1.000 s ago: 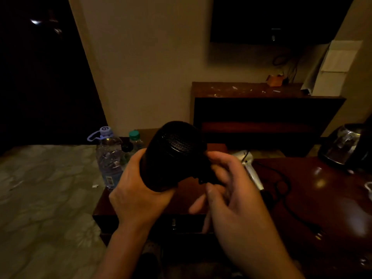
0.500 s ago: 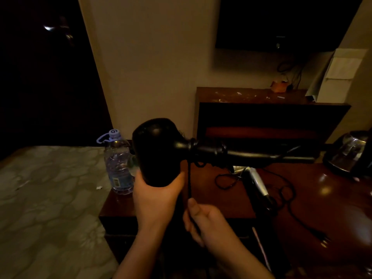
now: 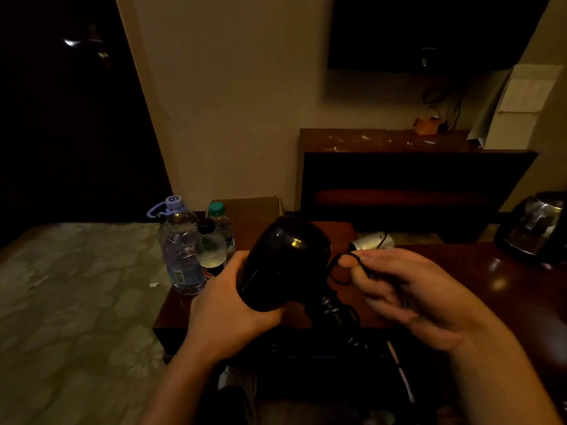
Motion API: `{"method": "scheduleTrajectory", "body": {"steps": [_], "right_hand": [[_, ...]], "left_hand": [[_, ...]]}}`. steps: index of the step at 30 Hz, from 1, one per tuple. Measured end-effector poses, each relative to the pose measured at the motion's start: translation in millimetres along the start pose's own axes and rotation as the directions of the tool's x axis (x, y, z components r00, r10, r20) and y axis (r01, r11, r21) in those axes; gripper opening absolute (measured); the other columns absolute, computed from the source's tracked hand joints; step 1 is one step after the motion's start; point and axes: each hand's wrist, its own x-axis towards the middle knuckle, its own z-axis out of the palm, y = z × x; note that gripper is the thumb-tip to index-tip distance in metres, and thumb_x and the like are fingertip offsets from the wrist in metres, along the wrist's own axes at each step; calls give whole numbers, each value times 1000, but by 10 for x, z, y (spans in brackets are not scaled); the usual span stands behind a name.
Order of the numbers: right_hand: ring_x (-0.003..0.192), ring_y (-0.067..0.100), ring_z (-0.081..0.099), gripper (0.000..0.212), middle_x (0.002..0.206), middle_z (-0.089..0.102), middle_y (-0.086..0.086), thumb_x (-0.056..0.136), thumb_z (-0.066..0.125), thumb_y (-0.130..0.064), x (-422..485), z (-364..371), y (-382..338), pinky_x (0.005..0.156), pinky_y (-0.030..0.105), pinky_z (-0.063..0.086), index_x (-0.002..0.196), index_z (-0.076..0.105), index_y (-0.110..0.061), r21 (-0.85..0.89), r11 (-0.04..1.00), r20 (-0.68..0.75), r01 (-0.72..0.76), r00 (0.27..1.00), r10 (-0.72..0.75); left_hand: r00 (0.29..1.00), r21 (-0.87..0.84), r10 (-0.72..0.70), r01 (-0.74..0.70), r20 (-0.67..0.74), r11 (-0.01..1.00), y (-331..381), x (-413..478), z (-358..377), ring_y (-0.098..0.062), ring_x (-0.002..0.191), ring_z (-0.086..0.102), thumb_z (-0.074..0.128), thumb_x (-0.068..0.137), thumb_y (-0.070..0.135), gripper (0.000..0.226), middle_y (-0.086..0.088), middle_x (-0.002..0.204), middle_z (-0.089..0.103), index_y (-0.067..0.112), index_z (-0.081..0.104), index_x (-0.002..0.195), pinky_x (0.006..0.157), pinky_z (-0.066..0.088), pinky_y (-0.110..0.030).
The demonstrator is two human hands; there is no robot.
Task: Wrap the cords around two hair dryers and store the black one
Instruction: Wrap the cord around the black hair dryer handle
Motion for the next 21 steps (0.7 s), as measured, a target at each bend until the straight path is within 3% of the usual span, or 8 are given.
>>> {"method": "scheduleTrajectory", "body": {"steps": [3, 5, 7, 11, 15, 18, 21], "right_hand": [[45, 22, 56, 34, 73, 64, 18, 103, 40, -17, -131, 241, -27, 36, 14, 28, 112, 68, 1, -104, 995, 38, 5, 999, -2], [44, 27, 61, 34, 74, 67, 22, 105, 36, -19, -179, 438, 8, 32, 19, 41, 115, 62, 1, -106, 994, 86, 12, 996, -3], [48, 29, 63, 32, 73, 67, 24, 107, 33, -22, -192, 618, 99, 38, 26, 50, 114, 55, 1, -67, 998, 95, 0, 995, 7], [54, 33, 65, 29, 70, 65, 24, 108, 32, -25, -153, 808, 348, 47, 34, 57, 109, 54, -5, 15, 999, 59, -29, 998, 28], [40, 19, 50, 42, 60, 56, 12, 106, 31, -38, -60, 733, 550, 35, 19, 33, 93, 59, -9, -54, 997, 91, -50, 994, 55], [34, 11, 33, 47, 52, 38, 5, 103, 36, -47, 56, 543, 713, 36, 24, 17, 82, 57, -11, -40, 997, 162, -67, 984, 73], [33, 8, 29, 46, 49, 29, 1, 98, 48, -50, 159, 323, 862, 42, 31, 7, 72, 52, -13, -2, 999, 196, -36, 980, 36]], "left_hand": [[989, 65, -13, 23, -150, 998, 20, 15, 59, 0, 87, 65, 83, 54, 57, 73, 26, 93, 65, 55, 44, 116, 76, 59, -44], [960, 5, -65, 69, -271, 998, 28, 31, 100, -10, 90, 67, 81, 52, 58, 75, 23, 95, 66, 50, 46, 118, 76, 59, -46], [917, -77, -122, 100, -380, 992, 36, 44, 134, -16, 94, 68, 81, 50, 61, 78, 18, 100, 68, 47, 49, 120, 79, 59, -48], [873, -84, -173, 152, -457, 985, 63, 34, 169, -17, 91, 64, 84, 55, 63, 78, 17, 95, 62, 45, 46, 121, 82, 58, -48], [854, -189, -228, 155, -468, 970, 62, 22, 233, -17, 87, 65, 82, 53, 61, 71, 17, 91, 64, 42, 51, 114, 80, 58, -45], [880, -245, -225, 129, -419, 961, 43, 13, 269, -11, 87, 64, 82, 50, 61, 68, 21, 91, 63, 42, 54, 109, 77, 56, -38], [911, -274, -212, 116, -354, 955, 26, -18, 291, 3, 85, 61, 87, 51, 56, 60, 21, 90, 65, 45, 54, 100, 71, 53, -32]]}}
